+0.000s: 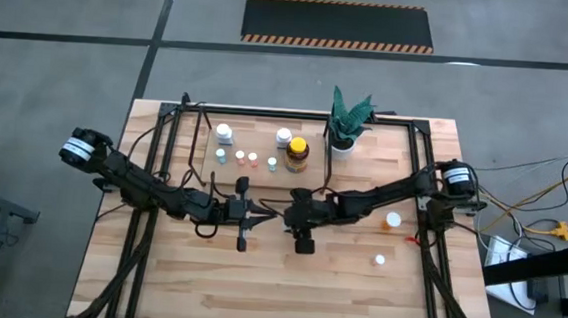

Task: Pick and place medicine bottles onto shelf by color
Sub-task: Put the transparent medicine bottle on the shelf

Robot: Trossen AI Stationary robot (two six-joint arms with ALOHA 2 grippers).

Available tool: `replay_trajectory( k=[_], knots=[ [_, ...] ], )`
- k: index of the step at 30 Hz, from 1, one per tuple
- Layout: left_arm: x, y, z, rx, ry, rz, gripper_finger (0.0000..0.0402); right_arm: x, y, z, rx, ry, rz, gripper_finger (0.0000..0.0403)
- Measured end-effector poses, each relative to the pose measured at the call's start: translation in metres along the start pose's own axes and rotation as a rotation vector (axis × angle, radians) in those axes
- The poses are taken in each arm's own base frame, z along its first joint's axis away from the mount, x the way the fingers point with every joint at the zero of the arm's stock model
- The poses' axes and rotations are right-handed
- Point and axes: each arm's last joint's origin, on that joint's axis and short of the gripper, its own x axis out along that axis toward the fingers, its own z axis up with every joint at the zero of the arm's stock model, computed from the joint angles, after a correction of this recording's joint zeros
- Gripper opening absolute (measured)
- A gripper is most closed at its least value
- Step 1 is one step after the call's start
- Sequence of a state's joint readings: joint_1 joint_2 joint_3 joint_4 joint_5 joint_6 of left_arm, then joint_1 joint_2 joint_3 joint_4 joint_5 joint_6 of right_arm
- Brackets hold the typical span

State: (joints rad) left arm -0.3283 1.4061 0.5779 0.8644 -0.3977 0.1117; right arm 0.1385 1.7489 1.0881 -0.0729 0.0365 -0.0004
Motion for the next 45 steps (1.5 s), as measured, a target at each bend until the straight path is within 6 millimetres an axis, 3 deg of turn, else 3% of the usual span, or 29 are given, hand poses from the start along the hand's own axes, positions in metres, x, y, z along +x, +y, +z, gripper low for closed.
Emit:
replay_trajectory(
  k=[7,12,18,24,29,33,38,45],
  knots=[
    [0.0,0.0,0.0,-0.001,0.0,0.0,0.0002,-0.011,-0.001,0.004,-0.02,-0.013,0.009,0.0216],
    [0.0,-0.002,0.002,-0.031,-0.007,-0.006,0.0002,-0.039,-0.002,0.004,-0.059,-0.019,0.01,0.0231],
    [0.0,-0.004,-0.001,-0.127,0.034,-0.015,0.0002,-0.076,-0.002,-0.019,-0.115,-0.165,0.0,0.0226],
    [0.022,-0.013,-0.005,-0.221,0.291,0.051,0.0002,-0.11,-0.004,-0.037,-0.209,-0.436,-0.039,0.0213],
    [0.058,-0.029,-0.013,-0.12,0.605,0.108,0.0006,-0.134,-0.005,-0.042,-0.25,-0.538,-0.064,0.0208],
    [0.082,-0.032,-0.019,-0.025,0.795,0.143,0.0047,-0.143,-0.005,-0.051,-0.246,-0.558,-0.065,0.0207],
    [0.102,-0.031,-0.025,0.019,0.843,0.155,0.0141,-0.147,-0.005,-0.06,-0.23,-0.557,-0.061,0.0207],
    [0.1,-0.022,-0.038,0.009,0.881,0.175,0.024,-0.149,-0.005,-0.06,-0.222,-0.567,-0.059,0.0207]
  ],
)
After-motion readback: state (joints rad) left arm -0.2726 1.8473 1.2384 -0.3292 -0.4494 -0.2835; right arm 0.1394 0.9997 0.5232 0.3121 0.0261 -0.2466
